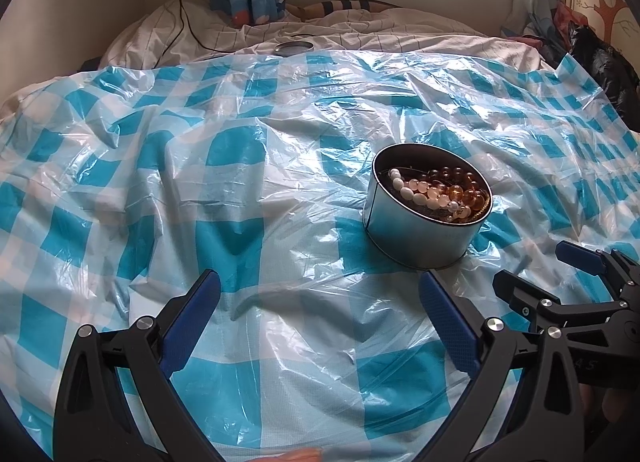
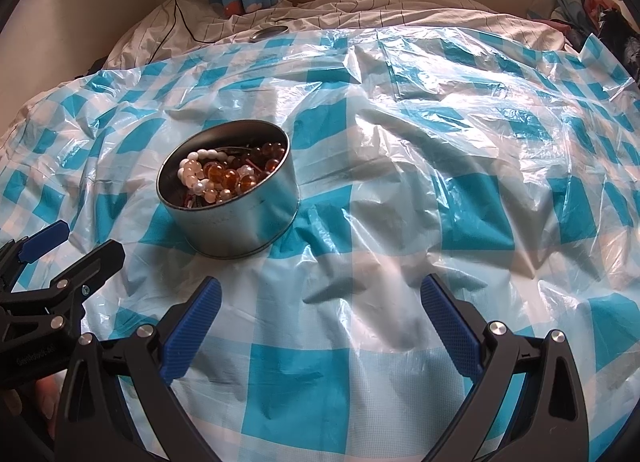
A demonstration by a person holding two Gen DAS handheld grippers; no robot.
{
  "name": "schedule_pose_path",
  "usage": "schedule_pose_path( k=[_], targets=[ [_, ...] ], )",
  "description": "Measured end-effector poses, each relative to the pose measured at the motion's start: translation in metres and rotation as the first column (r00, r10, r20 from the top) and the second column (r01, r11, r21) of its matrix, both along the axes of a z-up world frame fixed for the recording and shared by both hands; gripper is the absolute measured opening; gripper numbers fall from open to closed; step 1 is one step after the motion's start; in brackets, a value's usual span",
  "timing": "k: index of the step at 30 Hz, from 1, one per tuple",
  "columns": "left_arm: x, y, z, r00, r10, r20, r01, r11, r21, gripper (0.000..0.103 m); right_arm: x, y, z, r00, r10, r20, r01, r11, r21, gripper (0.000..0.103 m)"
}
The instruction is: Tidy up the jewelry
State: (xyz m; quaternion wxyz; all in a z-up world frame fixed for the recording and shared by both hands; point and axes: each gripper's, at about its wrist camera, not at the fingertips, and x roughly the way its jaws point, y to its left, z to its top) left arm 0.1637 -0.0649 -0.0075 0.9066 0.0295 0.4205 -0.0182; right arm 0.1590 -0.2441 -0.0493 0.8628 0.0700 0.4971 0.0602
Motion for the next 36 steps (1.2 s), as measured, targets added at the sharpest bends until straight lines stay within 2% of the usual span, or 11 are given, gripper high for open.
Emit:
schedule_pose_path(
  k=[25, 32, 36],
  targets=[
    [0.0002, 0.0002, 0.0, 1.0, 0.001, 0.0, -0.001, 1.0, 0.0, 0.095, -0.0004, 0.0023, -0.0047, 1.0, 0.001, -0.013, -0.001, 1.0, 0.001, 0.096],
    [0.0009, 0.0019, -0.004, 1.0, 0.014, -0.012, -0.014, 1.0, -0.027, 0.095, -0.0003, -0.0006, -0.0027, 1.0, -0.003, -0.01, 0.003, 1.0, 0.014, 0.096],
    [0.0022, -0.0003, -0.0055, 1.0, 0.004, -0.017, -0.005, 1.0, -0.013, 0.095, -0.0004, -0.0008, -0.0006, 1.0, 0.007, -0.009, -0.007, 1.0, 0.011, 0.096]
  ],
)
